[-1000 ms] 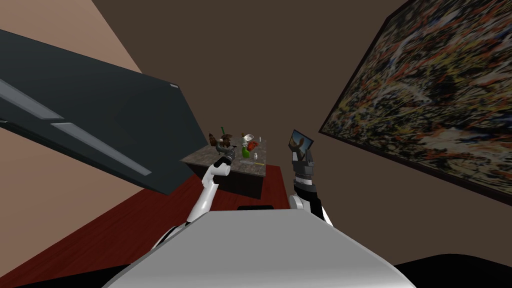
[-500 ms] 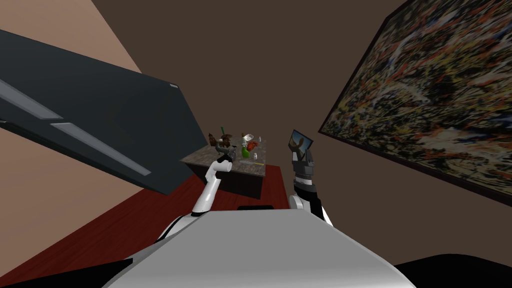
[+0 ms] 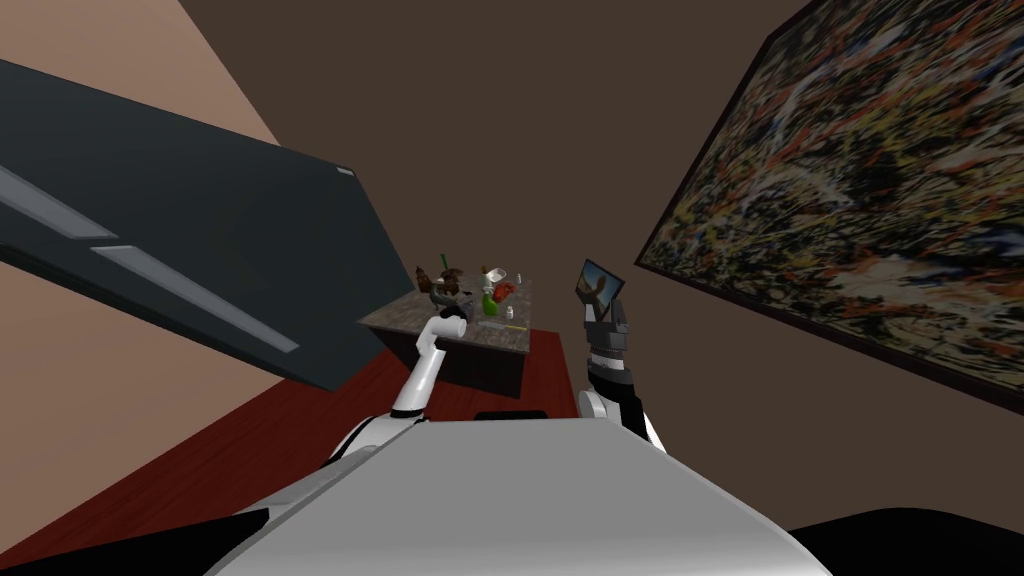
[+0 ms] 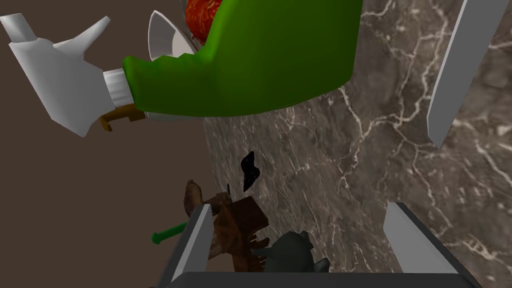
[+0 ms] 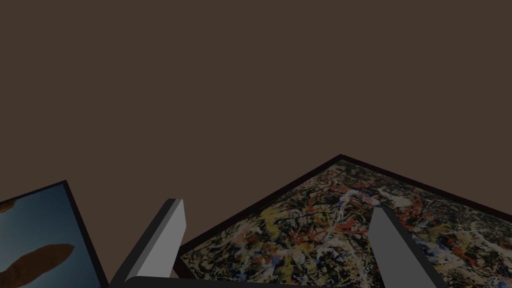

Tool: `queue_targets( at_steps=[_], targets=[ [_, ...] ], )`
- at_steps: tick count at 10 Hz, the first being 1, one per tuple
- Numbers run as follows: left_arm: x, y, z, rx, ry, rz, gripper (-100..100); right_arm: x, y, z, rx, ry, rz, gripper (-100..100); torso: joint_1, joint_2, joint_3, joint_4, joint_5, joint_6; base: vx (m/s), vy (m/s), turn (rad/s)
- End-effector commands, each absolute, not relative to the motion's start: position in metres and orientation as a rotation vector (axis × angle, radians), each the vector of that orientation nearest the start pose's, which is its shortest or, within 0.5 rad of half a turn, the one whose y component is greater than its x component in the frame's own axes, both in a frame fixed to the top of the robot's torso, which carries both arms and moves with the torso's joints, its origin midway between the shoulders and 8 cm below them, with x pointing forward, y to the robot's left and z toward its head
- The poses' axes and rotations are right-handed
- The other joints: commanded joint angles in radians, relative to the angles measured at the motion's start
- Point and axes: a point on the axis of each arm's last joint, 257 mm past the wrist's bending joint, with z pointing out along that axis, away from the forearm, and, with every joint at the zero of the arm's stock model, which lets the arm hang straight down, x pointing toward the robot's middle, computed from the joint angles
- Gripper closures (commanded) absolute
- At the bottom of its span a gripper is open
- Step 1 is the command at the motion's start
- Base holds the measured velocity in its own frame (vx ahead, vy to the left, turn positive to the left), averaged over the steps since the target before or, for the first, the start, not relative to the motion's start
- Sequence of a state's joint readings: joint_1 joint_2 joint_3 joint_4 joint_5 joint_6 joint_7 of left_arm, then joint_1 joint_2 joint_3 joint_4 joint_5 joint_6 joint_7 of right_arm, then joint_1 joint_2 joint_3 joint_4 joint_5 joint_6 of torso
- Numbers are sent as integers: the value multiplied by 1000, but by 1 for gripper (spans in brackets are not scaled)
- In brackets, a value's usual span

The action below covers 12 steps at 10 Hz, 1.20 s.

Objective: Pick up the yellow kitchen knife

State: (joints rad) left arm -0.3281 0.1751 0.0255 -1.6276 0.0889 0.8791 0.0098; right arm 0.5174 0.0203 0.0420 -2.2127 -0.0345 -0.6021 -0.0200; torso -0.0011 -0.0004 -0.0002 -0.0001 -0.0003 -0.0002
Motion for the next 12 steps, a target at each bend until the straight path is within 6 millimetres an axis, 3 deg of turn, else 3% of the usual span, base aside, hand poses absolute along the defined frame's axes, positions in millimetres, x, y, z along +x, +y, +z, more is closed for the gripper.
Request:
queue_targets(
  at_steps=[1, 12],
  targets=[
    [597, 236, -236, -1514, 1675, -850, -100, 339, -274, 8, 692, 551, 1379, 0, 0, 0, 0, 0, 0, 0, 7, -13, -23],
    [579, 226, -282, -1750, 1869, -622, -100, 339, -274, 8, 692, 551, 1379, 0, 0, 0, 0, 0, 0, 0, 10, -11, -23]
  ],
)
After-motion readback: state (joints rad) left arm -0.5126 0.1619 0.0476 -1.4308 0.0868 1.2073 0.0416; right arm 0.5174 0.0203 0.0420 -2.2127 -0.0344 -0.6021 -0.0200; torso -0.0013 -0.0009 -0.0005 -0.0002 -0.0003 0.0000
